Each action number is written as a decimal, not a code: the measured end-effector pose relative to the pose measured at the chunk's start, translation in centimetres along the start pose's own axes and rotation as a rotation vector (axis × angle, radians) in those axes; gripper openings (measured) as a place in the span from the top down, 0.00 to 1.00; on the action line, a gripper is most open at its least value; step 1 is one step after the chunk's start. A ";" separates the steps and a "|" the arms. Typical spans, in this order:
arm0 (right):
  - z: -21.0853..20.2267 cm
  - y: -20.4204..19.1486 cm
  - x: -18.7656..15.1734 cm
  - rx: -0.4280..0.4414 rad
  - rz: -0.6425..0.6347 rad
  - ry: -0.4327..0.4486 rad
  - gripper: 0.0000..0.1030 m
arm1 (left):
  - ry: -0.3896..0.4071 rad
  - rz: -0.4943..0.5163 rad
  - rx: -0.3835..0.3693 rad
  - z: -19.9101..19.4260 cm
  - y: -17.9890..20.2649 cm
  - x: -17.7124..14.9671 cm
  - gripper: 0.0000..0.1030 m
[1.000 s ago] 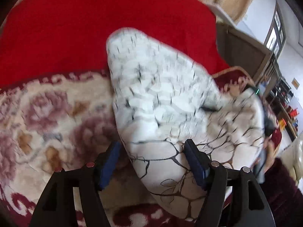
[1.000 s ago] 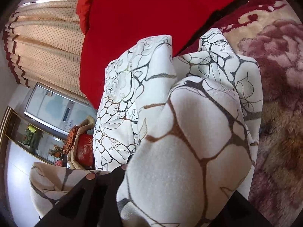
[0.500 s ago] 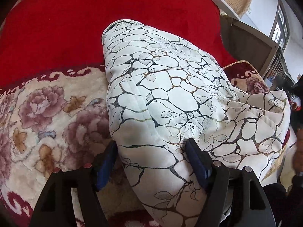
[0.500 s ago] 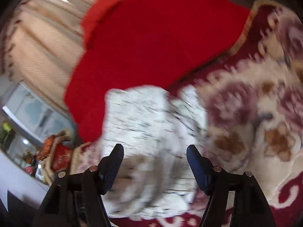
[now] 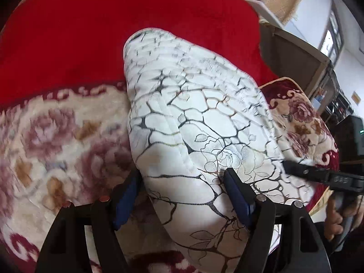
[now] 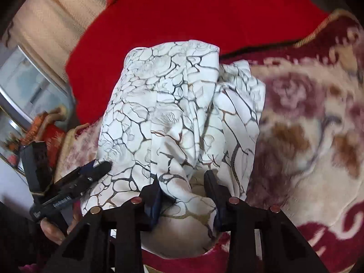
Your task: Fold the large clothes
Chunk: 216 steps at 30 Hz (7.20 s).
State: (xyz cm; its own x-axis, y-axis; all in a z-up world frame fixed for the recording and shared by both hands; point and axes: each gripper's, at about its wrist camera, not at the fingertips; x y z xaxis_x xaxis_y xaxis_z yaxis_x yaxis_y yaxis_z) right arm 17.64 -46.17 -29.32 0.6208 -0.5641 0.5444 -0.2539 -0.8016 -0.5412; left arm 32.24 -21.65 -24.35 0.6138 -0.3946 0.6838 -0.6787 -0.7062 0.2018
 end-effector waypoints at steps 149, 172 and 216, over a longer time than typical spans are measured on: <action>-2.2 3.0 0.9 0.163 0.128 0.182 0.35 | 0.103 -0.089 0.231 -2.5 -2.5 2.1 0.12; -1.2 6.7 2.9 0.195 0.266 0.169 0.18 | -0.075 -0.158 -0.047 0.6 -3.7 3.0 0.12; 9.1 4.5 5.3 0.385 0.193 -0.044 0.23 | -0.155 -0.102 -0.098 6.5 3.1 6.0 0.07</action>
State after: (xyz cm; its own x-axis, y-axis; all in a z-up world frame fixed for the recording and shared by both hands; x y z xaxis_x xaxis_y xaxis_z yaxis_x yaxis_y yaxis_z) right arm 26.52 -50.98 -34.71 0.6220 -0.6810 0.3864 -0.0787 -0.5453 -0.8345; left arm 36.40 -29.98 -24.18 0.7313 -0.4149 0.5414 -0.6408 -0.6897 0.3371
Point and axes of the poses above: each gripper's, at about its wrist camera, not at the fingertips, and z roughly the way its jaws point, y to its right, x to its top
